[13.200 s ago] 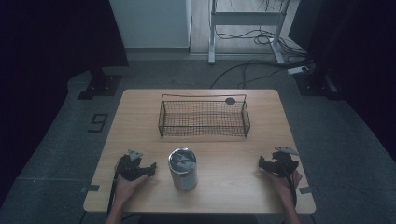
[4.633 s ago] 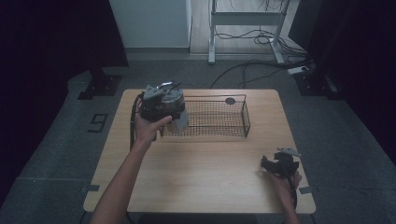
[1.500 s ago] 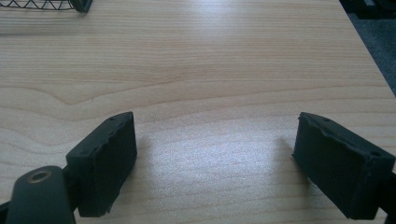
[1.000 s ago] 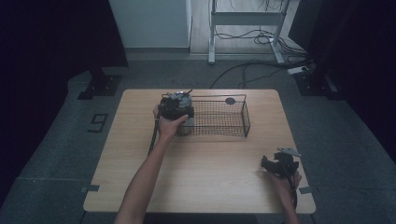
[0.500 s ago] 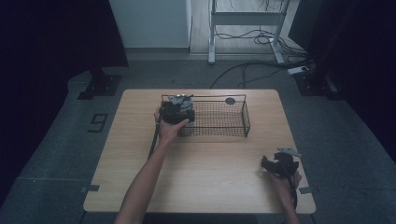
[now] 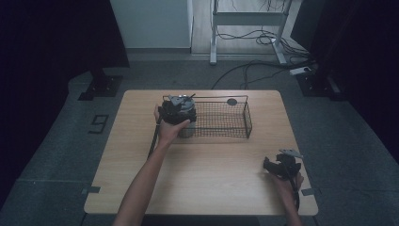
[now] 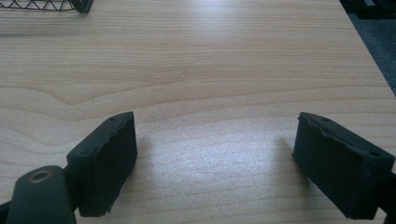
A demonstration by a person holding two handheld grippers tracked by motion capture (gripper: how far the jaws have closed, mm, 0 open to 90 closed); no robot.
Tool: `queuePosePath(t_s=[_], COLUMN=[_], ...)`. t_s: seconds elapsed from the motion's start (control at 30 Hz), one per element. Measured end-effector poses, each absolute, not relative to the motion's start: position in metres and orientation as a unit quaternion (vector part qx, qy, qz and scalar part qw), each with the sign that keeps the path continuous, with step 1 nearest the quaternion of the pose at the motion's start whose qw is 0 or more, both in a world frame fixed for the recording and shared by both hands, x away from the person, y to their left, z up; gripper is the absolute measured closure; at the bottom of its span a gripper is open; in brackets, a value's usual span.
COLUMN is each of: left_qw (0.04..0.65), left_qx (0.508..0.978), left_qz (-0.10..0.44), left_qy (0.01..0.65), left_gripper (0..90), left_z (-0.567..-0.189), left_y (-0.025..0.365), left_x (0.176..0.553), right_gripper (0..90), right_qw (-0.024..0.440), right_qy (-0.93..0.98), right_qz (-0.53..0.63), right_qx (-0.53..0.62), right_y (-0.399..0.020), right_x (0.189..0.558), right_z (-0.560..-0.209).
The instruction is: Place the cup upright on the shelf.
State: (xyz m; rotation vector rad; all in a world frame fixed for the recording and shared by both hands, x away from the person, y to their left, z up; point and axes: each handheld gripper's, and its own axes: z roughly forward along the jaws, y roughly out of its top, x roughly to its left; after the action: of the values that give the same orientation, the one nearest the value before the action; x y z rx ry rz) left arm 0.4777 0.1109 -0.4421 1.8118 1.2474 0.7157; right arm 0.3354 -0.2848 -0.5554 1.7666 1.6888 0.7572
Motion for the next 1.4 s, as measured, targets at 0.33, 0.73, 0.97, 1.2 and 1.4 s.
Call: queuePosePath(t_s=[0.33, 0.73, 0.97, 1.2, 1.4], left_qw=[0.412, 0.436, 0.428, 0.434, 0.445], left_qx=[0.720, 0.726, 0.732, 0.738, 0.737], left_qz=[0.278, 0.258, 0.248, 0.238, 0.227], left_qy=[0.485, 0.466, 0.469, 0.459, 0.455], left_gripper=[0.0, 0.8, 2.9, 3.6, 4.6], left_z=[-0.428, -0.430, -0.439, -0.446, -0.452], left_y=[0.125, 0.140, 0.150, 0.161, 0.171], left_x=[0.464, 0.433, 0.411, 0.384, 0.359], right_gripper=[13.3, 13.3, 13.3, 13.3, 13.3], right_qw=[0.288, 0.288, 0.287, 0.287, 0.287], right_qy=[0.632, 0.631, 0.631, 0.631, 0.631], right_qz=[0.283, 0.283, 0.282, 0.283, 0.283], right_qx=[0.661, 0.662, 0.663, 0.662, 0.662], right_y=[-0.285, -0.285, -0.284, -0.284, -0.284], right_x=[0.335, 0.335, 0.335, 0.335, 0.335], right_z=[-0.555, -0.555, -0.555, -0.555, -0.555])
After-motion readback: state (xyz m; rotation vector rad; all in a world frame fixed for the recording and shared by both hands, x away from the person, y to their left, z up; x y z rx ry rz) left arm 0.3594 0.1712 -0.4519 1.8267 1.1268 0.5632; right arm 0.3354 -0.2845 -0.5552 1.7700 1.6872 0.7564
